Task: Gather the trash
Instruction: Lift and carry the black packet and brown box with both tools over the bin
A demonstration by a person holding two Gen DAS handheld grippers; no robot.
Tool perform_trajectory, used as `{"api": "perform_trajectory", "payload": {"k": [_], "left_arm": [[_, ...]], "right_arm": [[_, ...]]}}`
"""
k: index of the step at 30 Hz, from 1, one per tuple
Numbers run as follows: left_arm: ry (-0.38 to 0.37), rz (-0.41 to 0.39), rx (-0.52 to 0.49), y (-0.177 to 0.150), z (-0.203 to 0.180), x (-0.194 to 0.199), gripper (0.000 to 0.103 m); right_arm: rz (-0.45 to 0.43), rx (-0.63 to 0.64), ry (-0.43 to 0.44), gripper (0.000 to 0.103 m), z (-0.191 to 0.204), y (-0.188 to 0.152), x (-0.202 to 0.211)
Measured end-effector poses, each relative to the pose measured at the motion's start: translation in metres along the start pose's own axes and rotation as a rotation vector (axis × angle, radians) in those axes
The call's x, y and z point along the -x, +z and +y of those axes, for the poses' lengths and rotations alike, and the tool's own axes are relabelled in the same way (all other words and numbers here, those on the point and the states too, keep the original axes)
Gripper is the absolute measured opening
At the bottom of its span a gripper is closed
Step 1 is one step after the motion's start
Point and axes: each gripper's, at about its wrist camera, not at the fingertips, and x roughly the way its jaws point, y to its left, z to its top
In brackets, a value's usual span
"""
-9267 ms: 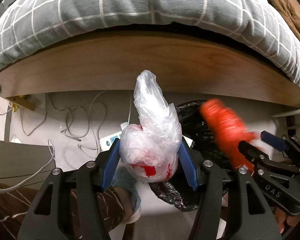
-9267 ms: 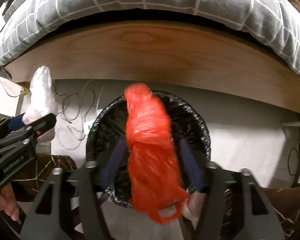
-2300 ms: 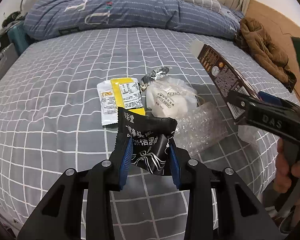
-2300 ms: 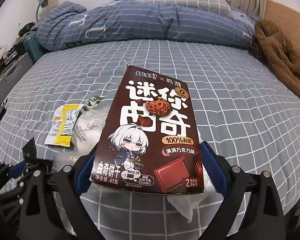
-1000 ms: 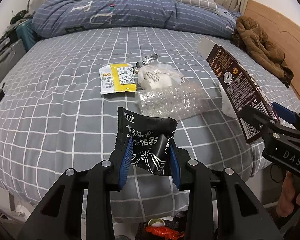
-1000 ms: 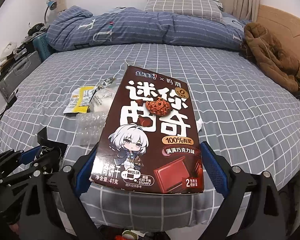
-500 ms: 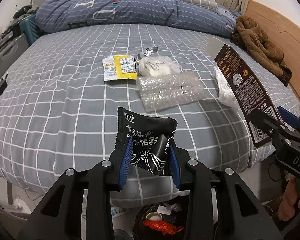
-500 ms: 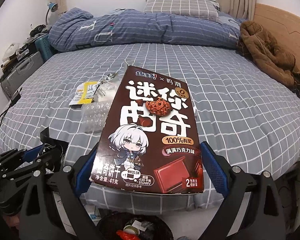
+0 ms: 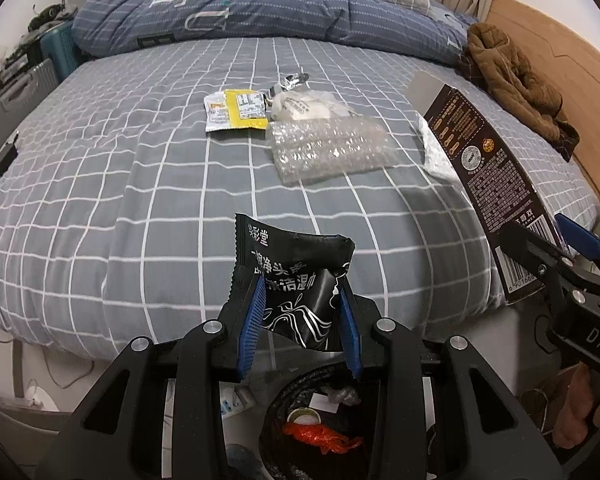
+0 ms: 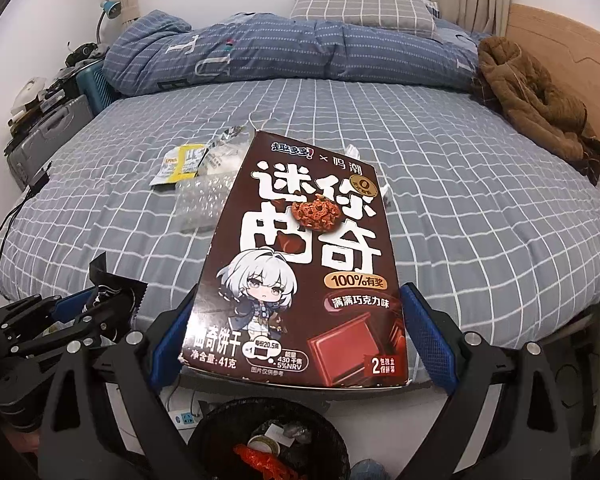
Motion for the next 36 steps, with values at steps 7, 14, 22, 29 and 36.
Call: {"api": "perform_trajectory", "payload": {"k": [7,14,22,29,36], "left_arm": [[0.001,0.014,0.001,-0.016,-0.002,0.005,0.034],[0.005,0.026,0.006,-0.032,-0.001,0.011,0.034],[-0.002,0.050,0.009,-0.053,-0.002,0.016,0.034],[-0.014,0.075,0.018,-0.072,0.000,0.019,0.034],[-0.022,0.097,0.025,-0.091,0.000,0.022,0.034]], "right_arm": [[0.016,0.002,0.003,0.090,0.002,-0.017,0.008],[0.028,0.000,0.009,0.090,0.003,-0.032,0.018],[0.048,0.004,0.019,0.090,0.005,-0.053,0.027],[0.067,0.012,0.023,0.090,0.007,-0.071,0.035],[0.094,0.021,0.029,0.090,0.010,-0.090,0.040]]}}
